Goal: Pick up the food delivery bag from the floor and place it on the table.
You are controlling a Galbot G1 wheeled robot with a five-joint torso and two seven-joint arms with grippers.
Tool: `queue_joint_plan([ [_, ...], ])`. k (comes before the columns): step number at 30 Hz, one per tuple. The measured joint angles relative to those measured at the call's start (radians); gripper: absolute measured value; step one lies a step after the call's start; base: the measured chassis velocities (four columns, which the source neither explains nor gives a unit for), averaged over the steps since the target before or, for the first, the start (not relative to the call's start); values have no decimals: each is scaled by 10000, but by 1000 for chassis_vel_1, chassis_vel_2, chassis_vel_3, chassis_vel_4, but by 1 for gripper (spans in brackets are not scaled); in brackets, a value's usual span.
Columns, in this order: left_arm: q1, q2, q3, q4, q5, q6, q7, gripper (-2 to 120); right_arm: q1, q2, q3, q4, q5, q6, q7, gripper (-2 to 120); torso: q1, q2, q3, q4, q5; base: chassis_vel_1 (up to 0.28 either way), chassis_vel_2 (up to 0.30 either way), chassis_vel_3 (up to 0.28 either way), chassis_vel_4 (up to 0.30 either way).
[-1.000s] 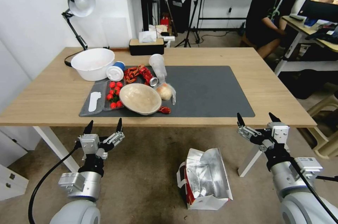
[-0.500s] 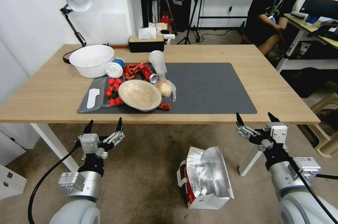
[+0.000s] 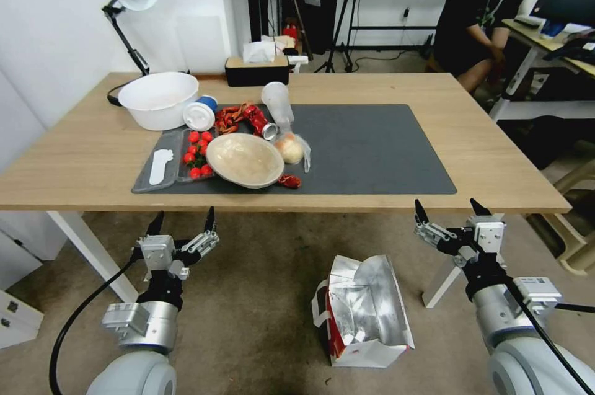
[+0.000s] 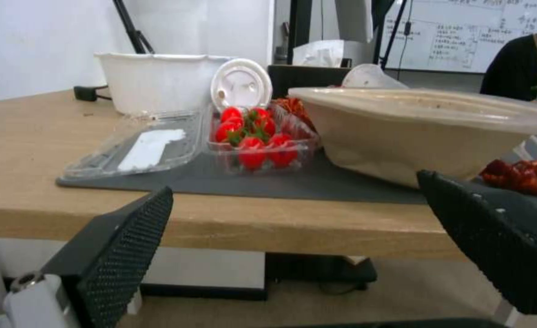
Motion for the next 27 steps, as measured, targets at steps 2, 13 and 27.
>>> queue_joint_plan([
  [2,-7,6,2,18,0,2,1,100,-1,3,4,-7,-2,3,0,100,-55,-129,-76,0,-1,0,0,0,0],
  [13,-41,6,14,84,0,10,3,100,41,-1,3,-65,-15,17,-1,100,-241,-558,-322,0,-1,0,0,0,0],
  [27,-79,11,28,168,-3,13,7,100,49,-17,-78,-202,-24,322,-36,100,-524,-1239,-718,0,0,0,0,0,0],
])
